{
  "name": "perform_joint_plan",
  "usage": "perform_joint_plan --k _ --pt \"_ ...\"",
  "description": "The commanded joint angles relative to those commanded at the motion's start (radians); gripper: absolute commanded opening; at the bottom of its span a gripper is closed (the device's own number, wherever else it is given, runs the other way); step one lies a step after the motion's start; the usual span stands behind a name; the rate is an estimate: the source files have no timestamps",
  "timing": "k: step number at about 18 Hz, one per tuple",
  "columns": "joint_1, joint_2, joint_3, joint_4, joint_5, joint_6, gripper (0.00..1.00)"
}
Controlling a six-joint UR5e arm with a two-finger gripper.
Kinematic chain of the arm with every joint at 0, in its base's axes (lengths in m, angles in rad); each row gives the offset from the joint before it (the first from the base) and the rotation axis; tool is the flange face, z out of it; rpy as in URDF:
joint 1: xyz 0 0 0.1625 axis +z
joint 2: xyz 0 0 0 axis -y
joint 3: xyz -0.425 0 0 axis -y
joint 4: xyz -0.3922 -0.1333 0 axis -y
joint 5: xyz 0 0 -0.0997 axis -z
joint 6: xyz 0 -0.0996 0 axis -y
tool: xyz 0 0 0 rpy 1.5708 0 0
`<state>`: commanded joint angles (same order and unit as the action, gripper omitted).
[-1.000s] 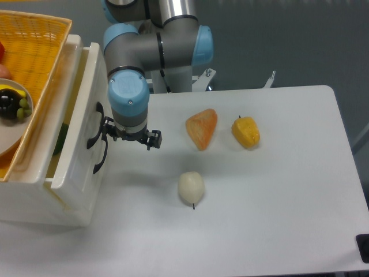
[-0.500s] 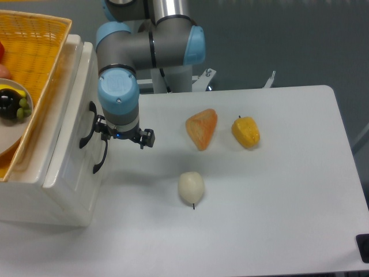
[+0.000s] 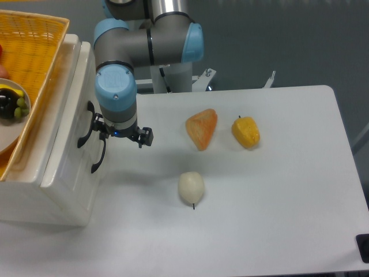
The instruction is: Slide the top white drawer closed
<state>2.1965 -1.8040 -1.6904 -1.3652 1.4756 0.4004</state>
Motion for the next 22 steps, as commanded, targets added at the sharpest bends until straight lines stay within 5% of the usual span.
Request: perform_joint_plan --k 22 --pt "0.488 0.061 0.044 0.0 0.117 0.629 1.0"
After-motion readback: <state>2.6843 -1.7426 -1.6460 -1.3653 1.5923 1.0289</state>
